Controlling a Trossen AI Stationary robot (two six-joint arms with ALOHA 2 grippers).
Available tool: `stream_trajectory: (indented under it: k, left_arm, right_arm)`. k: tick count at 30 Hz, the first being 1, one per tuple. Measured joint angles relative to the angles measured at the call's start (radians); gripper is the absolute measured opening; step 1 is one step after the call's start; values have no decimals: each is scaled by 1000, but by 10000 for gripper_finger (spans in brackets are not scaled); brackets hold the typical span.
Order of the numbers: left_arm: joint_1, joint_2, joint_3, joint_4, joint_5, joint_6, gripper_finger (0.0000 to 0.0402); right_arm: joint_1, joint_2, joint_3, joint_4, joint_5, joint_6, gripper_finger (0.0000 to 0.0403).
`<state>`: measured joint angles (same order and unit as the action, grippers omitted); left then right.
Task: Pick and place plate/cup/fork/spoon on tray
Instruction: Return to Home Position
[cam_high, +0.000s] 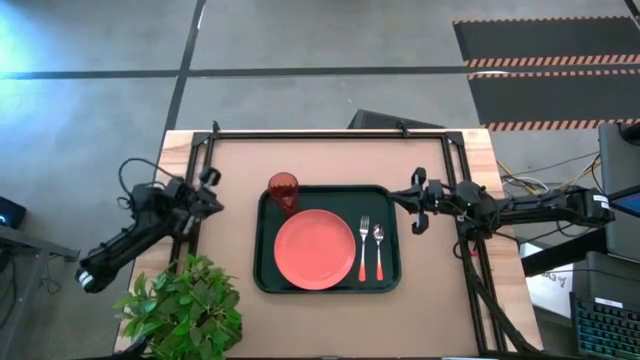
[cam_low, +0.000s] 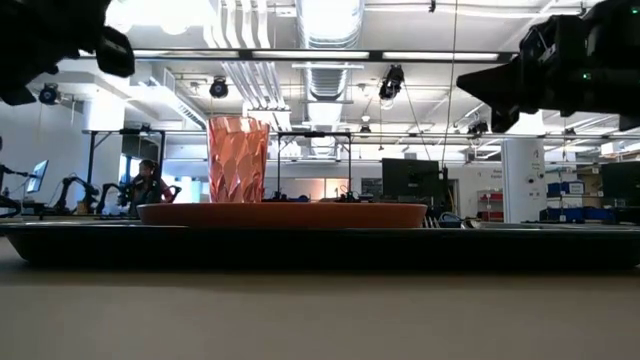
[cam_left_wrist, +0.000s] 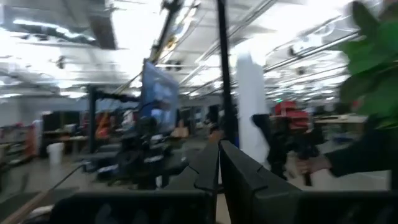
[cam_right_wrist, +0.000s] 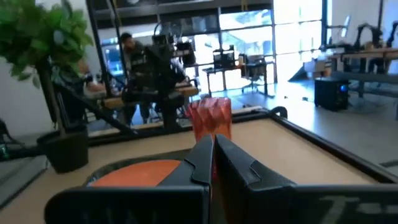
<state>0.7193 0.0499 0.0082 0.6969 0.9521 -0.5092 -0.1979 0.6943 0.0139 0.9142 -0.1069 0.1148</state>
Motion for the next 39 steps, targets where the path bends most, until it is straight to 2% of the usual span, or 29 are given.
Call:
stream_trajectory:
  k: [7,12,17,19,21,23,25,26,27,30,32,36,39]
  left_arm:
    - [0,34,0,-50,-34,72,0]
    - [0,39,-1,-51,-34,76,0]
    - [0,40,-2,-51,-34,79,0]
    - [0,40,-2,-51,-34,79,0]
    - [0,40,-2,-51,-34,80,0]
    - [0,40,-2,-51,-34,80,0]
    - [0,40,-2,-52,-34,80,0]
    - [1,41,-2,-52,-34,86,0]
    - [0,41,-3,-52,-34,96,0]
    - [1,41,-3,-55,-34,112,0]
    - [1,41,-3,-55,-34,124,0]
    - [0,41,-3,-55,-34,125,0]
    - [0,41,-3,-55,-34,125,0]
  right_arm:
    - [34,-3,-1,19,13,-40,9]
    - [68,-22,-2,154,125,-147,9]
    - [147,-13,11,57,165,-63,9]
    - [208,-2,41,53,202,-93,9]
    - [287,1,89,20,300,-195,9]
    - [362,0,176,-53,461,-297,9]
    - [412,-6,274,-238,643,-341,9]
    - [422,-7,325,-328,698,-338,9]
    - [424,-9,378,-433,705,-325,9]
    - [421,-35,507,-745,629,-211,9]
    - [414,-59,535,-840,576,-130,9]
    - [415,-136,467,-759,391,-143,9]
    - [414,-222,338,-611,359,-143,9]
